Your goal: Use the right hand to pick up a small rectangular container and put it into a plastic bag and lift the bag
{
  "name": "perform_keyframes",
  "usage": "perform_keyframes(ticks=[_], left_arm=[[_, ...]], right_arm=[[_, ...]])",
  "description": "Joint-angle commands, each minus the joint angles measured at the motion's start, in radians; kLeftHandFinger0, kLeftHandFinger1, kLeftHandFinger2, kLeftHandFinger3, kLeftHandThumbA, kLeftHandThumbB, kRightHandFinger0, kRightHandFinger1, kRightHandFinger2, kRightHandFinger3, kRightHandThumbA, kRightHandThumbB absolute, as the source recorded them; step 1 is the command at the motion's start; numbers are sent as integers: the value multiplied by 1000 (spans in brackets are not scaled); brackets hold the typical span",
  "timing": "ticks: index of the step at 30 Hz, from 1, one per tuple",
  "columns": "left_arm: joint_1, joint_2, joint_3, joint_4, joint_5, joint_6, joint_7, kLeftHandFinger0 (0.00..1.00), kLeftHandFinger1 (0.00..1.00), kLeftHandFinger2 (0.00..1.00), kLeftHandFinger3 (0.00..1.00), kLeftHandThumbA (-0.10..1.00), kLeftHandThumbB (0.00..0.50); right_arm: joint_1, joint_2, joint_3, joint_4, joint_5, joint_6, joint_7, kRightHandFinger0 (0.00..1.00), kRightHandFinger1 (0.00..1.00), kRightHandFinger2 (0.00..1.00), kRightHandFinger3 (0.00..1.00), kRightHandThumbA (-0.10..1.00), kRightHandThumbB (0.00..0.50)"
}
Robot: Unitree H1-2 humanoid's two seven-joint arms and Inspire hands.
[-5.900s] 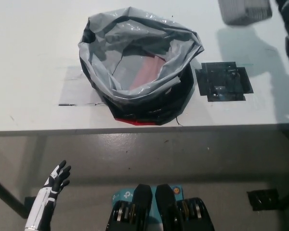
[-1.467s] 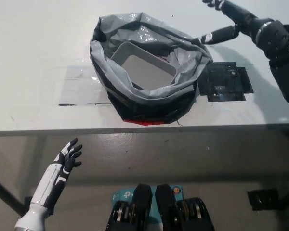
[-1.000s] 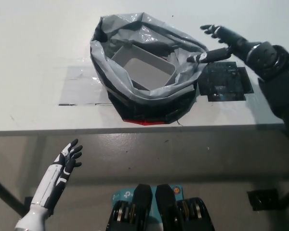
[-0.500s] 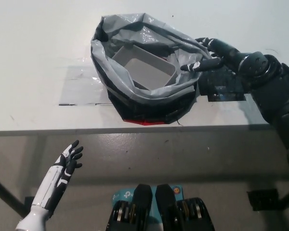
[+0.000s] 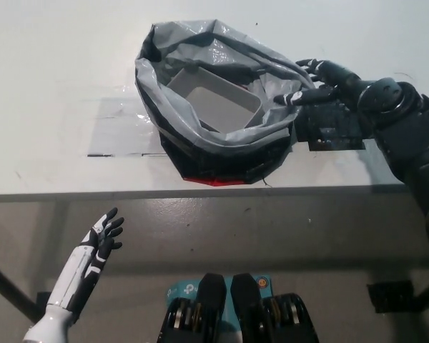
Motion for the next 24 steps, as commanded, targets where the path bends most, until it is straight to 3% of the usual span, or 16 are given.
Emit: perform_keyframes(ticks=[1, 4, 6, 8, 12, 16, 19, 24], left_arm=[[-17, 7, 1, -9, 7, -38, 3, 890, 940, 949, 1000, 1000, 71], [-22, 7, 1, -9, 8, -35, 3, 889, 936, 947, 1000, 1000, 67], [-24, 7, 1, -11, 8, -30, 2, 890, 934, 945, 1000, 1000, 75], [-25, 8, 0, -12, 10, -26, 2, 894, 937, 953, 1000, 1000, 71], [-26, 10, -3, -13, 16, -27, 1, 890, 936, 949, 1000, 1000, 75], [-32, 14, -4, -14, 25, -30, 1, 883, 938, 944, 1000, 1000, 82], [-36, 14, -4, -14, 24, -28, 0, 884, 938, 946, 1000, 1000, 82], [-38, 14, -5, -19, 27, -23, 0, 879, 932, 942, 1000, 1000, 90]], right_arm=[[-86, 15, -66, 7, 86, 68, -20, 1000, 1000, 1000, 1000, 787, 381], [-94, 24, -86, 11, 93, 95, -20, 1000, 1000, 1000, 1000, 805, 373], [-102, 34, -116, 18, 120, 126, -8, 926, 1000, 1000, 1000, 818, 331], [-104, 40, -130, 16, 133, 129, 8, 942, 1000, 1000, 1000, 863, 305], [-109, 46, -167, 27, 166, 172, 54, 1000, 1000, 1000, 1000, 906, 338], [-114, 58, -255, 46, 251, 250, 93, 1000, 1000, 1000, 1000, 783, 373], [-110, 63, -264, 45, 251, 252, 102, 1000, 1000, 1000, 1000, 792, 387], [-100, 71, -246, 36, 235, 234, 108, 1000, 1000, 1000, 1000, 839, 362]])
